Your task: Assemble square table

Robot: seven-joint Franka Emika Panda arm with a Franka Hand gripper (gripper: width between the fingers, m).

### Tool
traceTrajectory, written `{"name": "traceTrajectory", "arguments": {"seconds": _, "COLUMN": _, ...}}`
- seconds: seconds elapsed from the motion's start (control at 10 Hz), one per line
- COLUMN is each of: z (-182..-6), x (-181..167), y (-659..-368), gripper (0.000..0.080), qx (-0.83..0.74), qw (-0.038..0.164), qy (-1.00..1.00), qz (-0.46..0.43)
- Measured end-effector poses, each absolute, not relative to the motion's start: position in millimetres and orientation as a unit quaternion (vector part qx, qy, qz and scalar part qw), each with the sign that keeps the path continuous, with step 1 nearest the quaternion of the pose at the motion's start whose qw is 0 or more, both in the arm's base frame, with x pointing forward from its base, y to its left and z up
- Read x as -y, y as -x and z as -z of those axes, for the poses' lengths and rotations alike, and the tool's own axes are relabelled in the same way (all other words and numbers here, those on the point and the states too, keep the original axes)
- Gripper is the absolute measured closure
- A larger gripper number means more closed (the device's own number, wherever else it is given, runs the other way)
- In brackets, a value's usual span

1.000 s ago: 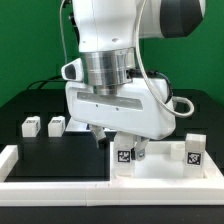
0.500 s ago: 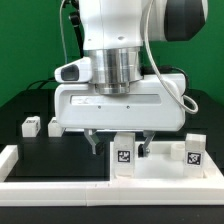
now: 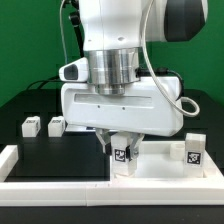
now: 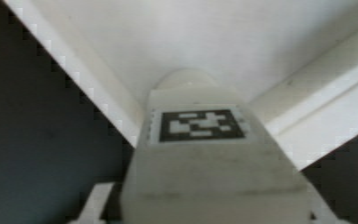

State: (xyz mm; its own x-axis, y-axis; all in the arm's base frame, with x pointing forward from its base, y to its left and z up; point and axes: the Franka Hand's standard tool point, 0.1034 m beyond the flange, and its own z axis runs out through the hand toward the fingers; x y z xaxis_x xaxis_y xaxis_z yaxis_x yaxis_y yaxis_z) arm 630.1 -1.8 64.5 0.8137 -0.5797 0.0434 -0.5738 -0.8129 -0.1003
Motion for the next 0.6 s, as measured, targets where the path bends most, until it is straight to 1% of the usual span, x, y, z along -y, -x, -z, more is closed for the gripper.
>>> {"name": "traceTrajectory", "arguments": {"seconds": 0.2, "z": -63.7, "x": 3.4, "y": -629.4, "gripper": 0.0511, "qx": -0.409, "qw": 0.043, "qy": 0.911, "qz": 0.029}}
{"name": "traceTrajectory", "arguments": {"seconds": 0.5, "z": -62.7, "x": 4.7, "y": -628.2, "gripper": 0.0511, "qx": -0.605, "qw": 0.043, "qy": 0.795, "qz": 0.004}}
{"name": "traceTrajectory", "arguments": {"seconds": 0.6, "z": -62.3, "x": 5.3, "y": -627.1, "gripper": 0.0511, "qx": -0.675, "qw": 0.050, "qy": 0.736, "qz": -0.006}}
